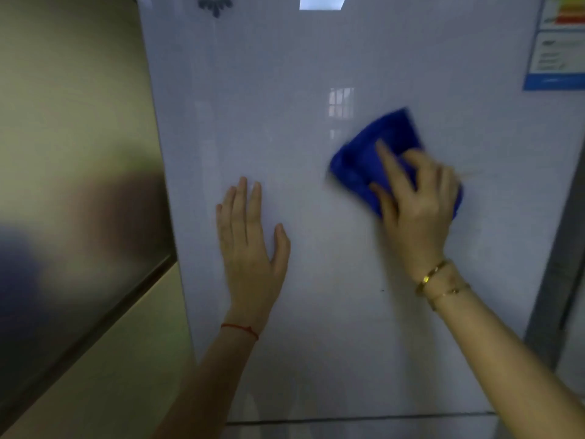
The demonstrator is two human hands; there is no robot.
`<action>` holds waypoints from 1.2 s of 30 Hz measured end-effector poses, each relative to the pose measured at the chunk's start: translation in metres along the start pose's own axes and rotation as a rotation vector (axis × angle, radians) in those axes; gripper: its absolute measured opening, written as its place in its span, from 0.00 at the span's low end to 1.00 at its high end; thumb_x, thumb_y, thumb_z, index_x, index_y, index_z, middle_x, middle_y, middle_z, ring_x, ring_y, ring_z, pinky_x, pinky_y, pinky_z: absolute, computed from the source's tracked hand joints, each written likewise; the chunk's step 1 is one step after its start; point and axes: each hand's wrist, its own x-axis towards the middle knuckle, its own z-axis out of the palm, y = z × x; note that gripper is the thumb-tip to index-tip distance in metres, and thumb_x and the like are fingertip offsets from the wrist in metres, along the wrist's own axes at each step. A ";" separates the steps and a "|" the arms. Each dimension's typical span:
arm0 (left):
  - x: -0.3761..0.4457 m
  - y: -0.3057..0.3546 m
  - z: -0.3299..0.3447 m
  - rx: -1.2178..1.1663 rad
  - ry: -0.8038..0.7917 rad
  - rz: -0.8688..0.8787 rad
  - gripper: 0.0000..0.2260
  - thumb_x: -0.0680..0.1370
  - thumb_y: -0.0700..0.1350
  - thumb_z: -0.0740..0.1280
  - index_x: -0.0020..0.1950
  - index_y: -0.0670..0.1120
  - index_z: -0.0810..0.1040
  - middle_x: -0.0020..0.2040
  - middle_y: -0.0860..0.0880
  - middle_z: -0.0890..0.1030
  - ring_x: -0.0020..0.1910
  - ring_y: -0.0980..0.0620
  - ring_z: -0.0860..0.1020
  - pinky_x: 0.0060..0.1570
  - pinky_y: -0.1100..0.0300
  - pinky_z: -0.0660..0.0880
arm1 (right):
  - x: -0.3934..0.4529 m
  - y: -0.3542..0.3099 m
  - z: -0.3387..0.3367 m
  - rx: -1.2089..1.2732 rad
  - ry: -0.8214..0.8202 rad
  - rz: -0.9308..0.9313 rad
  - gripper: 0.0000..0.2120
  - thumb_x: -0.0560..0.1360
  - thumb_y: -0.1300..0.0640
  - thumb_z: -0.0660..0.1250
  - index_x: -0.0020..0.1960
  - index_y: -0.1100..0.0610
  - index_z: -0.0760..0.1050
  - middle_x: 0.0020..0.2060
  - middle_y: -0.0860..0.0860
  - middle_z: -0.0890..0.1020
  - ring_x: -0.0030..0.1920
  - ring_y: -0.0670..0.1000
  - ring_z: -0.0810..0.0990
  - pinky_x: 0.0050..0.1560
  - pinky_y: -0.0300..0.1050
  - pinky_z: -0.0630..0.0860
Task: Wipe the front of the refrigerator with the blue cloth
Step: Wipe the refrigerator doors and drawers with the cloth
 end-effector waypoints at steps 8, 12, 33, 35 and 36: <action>-0.006 0.016 0.022 0.108 0.088 -0.024 0.24 0.80 0.41 0.63 0.76 0.39 0.65 0.78 0.40 0.63 0.79 0.41 0.59 0.80 0.43 0.52 | -0.062 0.065 -0.026 -0.027 -0.065 -0.134 0.20 0.79 0.62 0.65 0.69 0.50 0.71 0.57 0.54 0.73 0.45 0.57 0.71 0.48 0.53 0.70; -0.006 0.017 0.027 0.132 0.146 -0.021 0.23 0.80 0.42 0.62 0.75 0.39 0.66 0.77 0.39 0.64 0.78 0.40 0.61 0.78 0.41 0.56 | 0.011 0.081 -0.010 -0.008 0.043 0.186 0.17 0.82 0.51 0.58 0.69 0.51 0.72 0.57 0.56 0.76 0.50 0.55 0.70 0.52 0.49 0.69; -0.010 0.018 0.028 0.178 0.150 -0.033 0.24 0.81 0.43 0.61 0.77 0.40 0.64 0.78 0.41 0.62 0.79 0.42 0.59 0.78 0.41 0.57 | -0.151 0.048 -0.041 0.075 -0.213 -0.442 0.25 0.77 0.65 0.61 0.72 0.50 0.66 0.57 0.51 0.72 0.45 0.54 0.71 0.46 0.50 0.68; -0.010 0.018 0.028 0.177 0.152 -0.035 0.24 0.81 0.43 0.61 0.76 0.40 0.65 0.78 0.40 0.63 0.79 0.42 0.59 0.78 0.40 0.57 | -0.152 0.065 -0.047 0.074 -0.221 -0.452 0.26 0.76 0.65 0.61 0.71 0.49 0.67 0.56 0.51 0.73 0.44 0.55 0.71 0.45 0.50 0.68; -0.010 0.018 0.028 0.172 0.149 -0.034 0.24 0.81 0.43 0.61 0.76 0.39 0.65 0.77 0.40 0.63 0.79 0.42 0.59 0.77 0.40 0.58 | -0.139 0.073 -0.046 0.058 -0.184 -0.390 0.25 0.77 0.66 0.61 0.71 0.49 0.67 0.56 0.51 0.73 0.43 0.56 0.71 0.45 0.51 0.68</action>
